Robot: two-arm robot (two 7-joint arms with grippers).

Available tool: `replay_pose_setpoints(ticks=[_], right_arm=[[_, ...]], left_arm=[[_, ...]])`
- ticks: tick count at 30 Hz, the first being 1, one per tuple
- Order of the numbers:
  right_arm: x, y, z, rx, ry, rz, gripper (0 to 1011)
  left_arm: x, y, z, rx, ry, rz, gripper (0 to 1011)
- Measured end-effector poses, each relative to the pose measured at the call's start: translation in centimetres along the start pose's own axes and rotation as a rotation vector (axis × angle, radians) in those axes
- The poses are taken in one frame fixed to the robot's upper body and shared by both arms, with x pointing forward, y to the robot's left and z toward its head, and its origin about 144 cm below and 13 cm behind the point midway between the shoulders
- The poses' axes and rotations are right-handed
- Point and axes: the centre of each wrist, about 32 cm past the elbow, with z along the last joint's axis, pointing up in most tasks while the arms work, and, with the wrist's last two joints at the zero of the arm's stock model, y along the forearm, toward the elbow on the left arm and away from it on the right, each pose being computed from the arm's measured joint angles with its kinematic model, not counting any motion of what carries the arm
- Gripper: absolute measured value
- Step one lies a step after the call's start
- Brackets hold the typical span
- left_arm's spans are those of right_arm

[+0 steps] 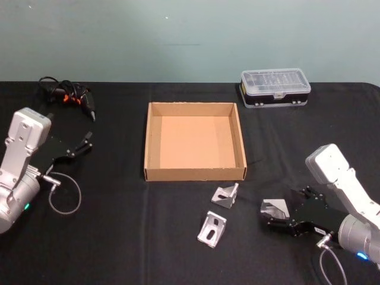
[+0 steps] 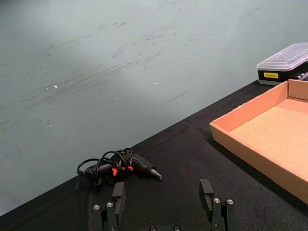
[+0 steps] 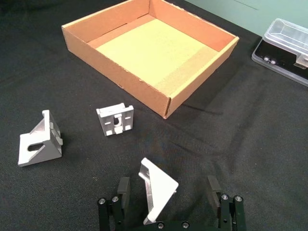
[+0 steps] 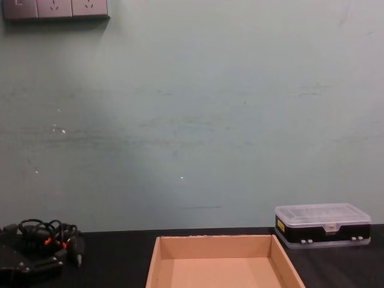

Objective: Use one hand to pick up the angle iron from the table and place it into the box.

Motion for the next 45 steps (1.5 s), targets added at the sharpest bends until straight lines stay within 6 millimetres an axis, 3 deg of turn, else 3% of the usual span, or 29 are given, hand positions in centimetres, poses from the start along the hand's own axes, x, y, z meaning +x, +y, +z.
replay_pose_setpoints(ticks=[6,26,39,45], right_arm=[[0.0,-0.1,0.0,0.000,0.000,0.000,909],[0.0,-0.1,0.0,-0.001,0.000,0.000,302],[0.0,-0.2,0.1,0.000,0.000,-0.001,298],[-0.2,-0.7,1.0,0.042,-0.016,-0.020,298]], left_arm=[[0.0,0.0,0.0,0.000,0.000,0.000,1011],[0.0,0.0,0.0,0.000,0.000,0.000,1011],[0.0,0.0,0.0,0.000,0.000,0.000,1012],[0.0,0.0,0.0,0.000,0.000,0.000,1011]])
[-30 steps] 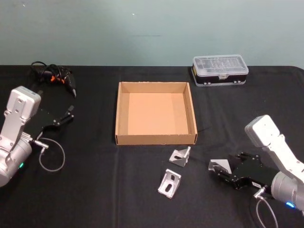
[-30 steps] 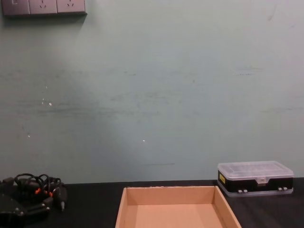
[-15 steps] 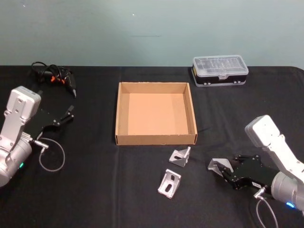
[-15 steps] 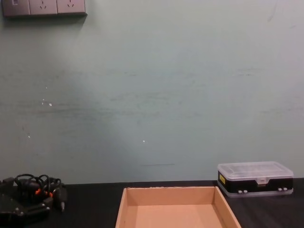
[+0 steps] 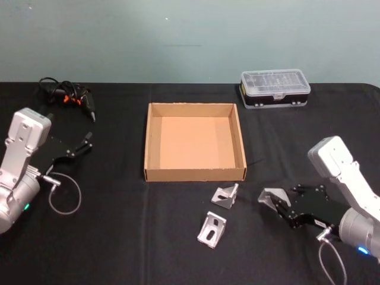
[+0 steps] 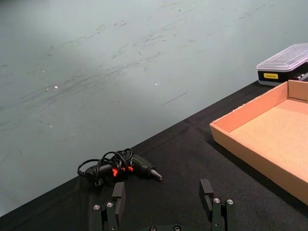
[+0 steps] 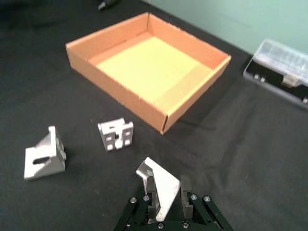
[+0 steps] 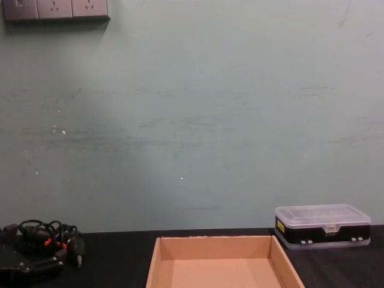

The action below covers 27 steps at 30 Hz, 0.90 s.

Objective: Use one hand to pick up the angle iron from the table and place it into the box.

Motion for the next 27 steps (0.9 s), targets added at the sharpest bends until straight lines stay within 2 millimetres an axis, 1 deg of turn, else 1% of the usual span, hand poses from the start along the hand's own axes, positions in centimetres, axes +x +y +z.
replay_pose_setpoints(ticks=[8,14,16,17,20,21,27], right_arm=[[0.1,-0.1,2.0,0.049,-0.029,-0.009,298],[0.4,0.8,3.5,0.064,-0.061,-0.025,298],[0.5,1.5,4.2,0.068,-0.079,-0.038,298],[0.5,1.5,4.2,0.068,-0.079,-0.038,298],[0.7,2.6,5.2,0.072,-0.090,-0.045,298],[0.7,2.6,5.2,0.072,-0.090,-0.045,298],[1.3,5.1,7.0,0.072,-0.099,-0.039,298]], left_arm=[[0.0,0.0,0.0,0.000,0.000,0.000,1011],[0.0,0.0,0.0,0.000,0.000,0.000,1011],[0.0,0.0,0.0,0.000,0.000,0.000,1011],[0.0,0.0,0.0,0.000,0.000,0.000,1011],[0.0,0.0,0.0,0.000,0.000,0.000,1011],[0.0,0.0,0.0,0.000,0.000,0.000,1011],[0.0,0.0,0.0,0.000,0.000,0.000,1011]])
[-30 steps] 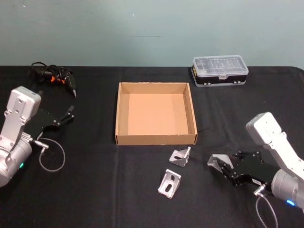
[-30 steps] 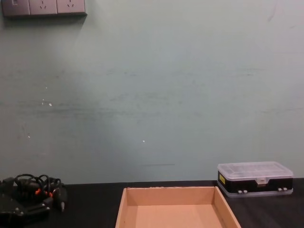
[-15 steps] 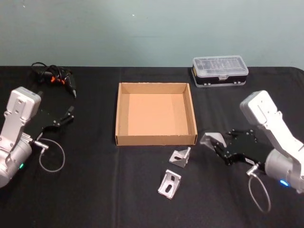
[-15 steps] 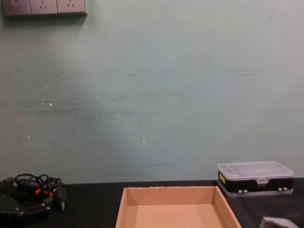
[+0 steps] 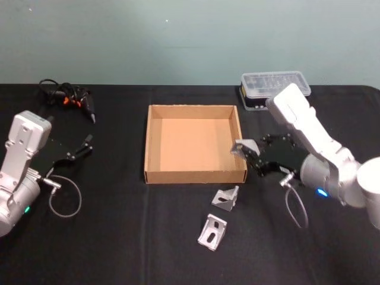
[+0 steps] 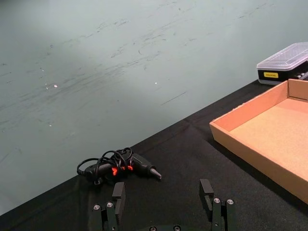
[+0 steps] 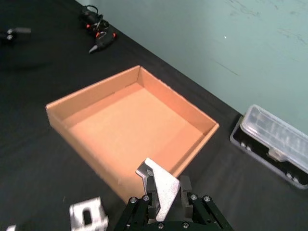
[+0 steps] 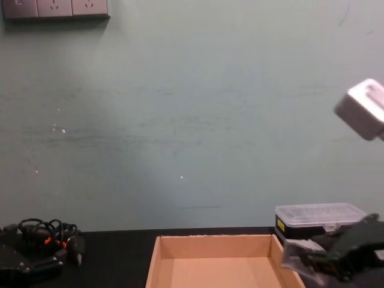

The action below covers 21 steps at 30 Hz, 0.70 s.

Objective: Use one hand to pick up the angle iron from the table and place it into the box.

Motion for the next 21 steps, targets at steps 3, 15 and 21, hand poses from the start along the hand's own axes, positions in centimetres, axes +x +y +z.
replay_pose_setpoints(ticks=[3,15,21], right_arm=[[0.5,2.0,1.0,0.000,0.013,0.006,298],[1.7,7.6,3.5,-0.030,0.037,0.019,298],[1.7,9.9,4.6,-0.065,0.015,0.030,298]], left_arm=[[0.0,0.0,0.0,0.000,0.000,0.000,1011],[0.0,0.0,0.0,0.000,0.000,0.000,1011],[0.0,0.0,0.0,0.000,0.000,0.000,1011]])
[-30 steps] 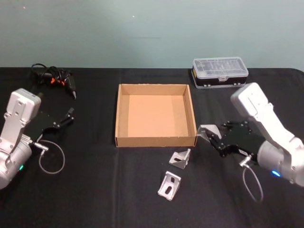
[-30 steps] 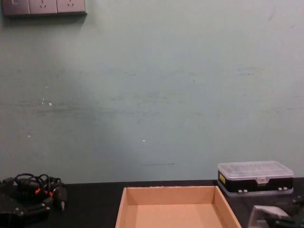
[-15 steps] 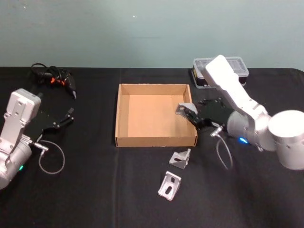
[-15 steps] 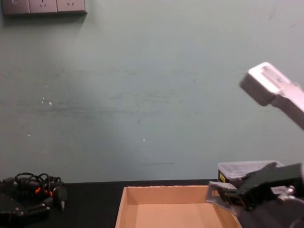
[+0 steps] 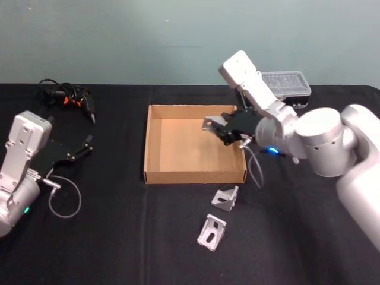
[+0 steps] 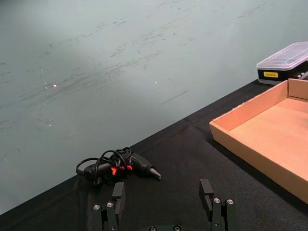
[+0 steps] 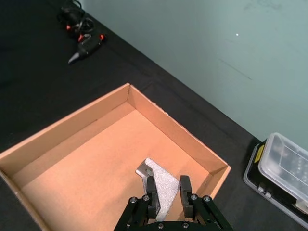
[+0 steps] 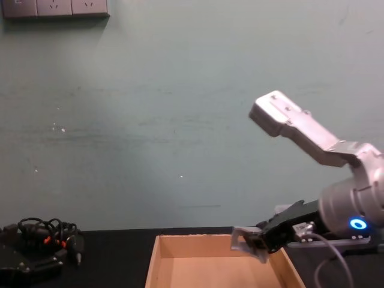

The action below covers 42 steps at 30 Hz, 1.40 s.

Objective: Use one hand to pick up the angle iron from the table and place it into the box.

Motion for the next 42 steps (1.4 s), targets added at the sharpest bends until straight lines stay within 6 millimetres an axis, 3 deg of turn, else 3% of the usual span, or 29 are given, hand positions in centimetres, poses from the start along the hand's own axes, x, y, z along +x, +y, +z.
replay_pose_setpoints(ticks=[8,18,42], right_arm=[[-0.6,2.4,0.7,-0.050,-0.027,0.011,298],[-0.7,4.1,0.5,-0.079,-0.031,0.008,298],[-0.7,4.7,0.5,-0.089,-0.041,-0.001,296]], left_arm=[[0.0,0.0,0.0,0.000,0.000,0.000,1011],[0.0,0.0,0.0,0.000,0.000,0.000,1012],[0.0,0.0,0.0,0.000,0.000,0.000,1011]])
